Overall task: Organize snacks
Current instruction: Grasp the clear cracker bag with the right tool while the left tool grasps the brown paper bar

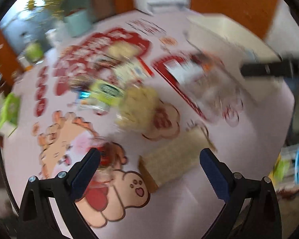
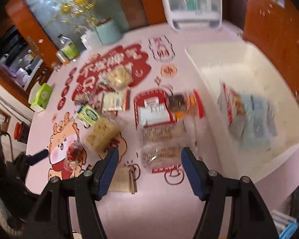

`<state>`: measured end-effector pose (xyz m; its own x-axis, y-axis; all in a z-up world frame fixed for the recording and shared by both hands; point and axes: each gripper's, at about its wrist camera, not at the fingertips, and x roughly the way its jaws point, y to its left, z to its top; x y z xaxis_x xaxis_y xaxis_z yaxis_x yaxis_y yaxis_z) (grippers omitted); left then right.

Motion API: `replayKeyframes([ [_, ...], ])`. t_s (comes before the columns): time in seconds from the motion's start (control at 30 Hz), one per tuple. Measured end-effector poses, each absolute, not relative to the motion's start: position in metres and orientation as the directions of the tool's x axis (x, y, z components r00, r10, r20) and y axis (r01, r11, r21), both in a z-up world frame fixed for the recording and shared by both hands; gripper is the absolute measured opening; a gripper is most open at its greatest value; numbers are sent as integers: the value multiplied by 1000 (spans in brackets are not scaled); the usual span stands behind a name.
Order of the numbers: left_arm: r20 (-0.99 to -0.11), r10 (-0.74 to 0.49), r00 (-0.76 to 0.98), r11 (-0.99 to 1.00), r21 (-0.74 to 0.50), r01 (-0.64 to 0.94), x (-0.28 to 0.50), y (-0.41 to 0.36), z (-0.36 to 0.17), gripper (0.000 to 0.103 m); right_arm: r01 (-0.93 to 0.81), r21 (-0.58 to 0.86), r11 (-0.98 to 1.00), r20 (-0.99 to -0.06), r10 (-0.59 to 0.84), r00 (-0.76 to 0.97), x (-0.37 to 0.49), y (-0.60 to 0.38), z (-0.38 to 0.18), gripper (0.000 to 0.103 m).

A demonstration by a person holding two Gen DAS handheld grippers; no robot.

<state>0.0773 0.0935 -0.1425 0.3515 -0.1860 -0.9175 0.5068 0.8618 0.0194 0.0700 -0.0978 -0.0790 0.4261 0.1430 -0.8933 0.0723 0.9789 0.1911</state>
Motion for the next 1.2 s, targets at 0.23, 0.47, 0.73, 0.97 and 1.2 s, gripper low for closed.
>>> replayKeyframes([
  [0.23, -958, -153, 243, 697, 70, 713, 77, 62, -202, 99, 205, 187, 961, -915, 95, 391, 72, -106, -109, 66],
  [0.47, -969, -164, 186, 741, 3, 671, 102, 60, -220, 92, 333, 196, 922, -922, 57, 383, 85, -114, -128, 83],
  [0.73, -964, -175, 198, 849, -46, 527, 122, 81, -210, 66, 547, 219, 808, -952, 55, 300, 103, -127, -174, 96],
  [0.97, -963, -188, 192, 887, -83, 454, 124, 92, -206, 65, 614, 227, 756, -961, 74, 265, 121, -127, -195, 103],
  [1.2, -964, -179, 199, 901, -80, 426, 126, 84, -210, 63, 559, 89, 824, -985, -11, 173, 133, -110, -201, 92],
])
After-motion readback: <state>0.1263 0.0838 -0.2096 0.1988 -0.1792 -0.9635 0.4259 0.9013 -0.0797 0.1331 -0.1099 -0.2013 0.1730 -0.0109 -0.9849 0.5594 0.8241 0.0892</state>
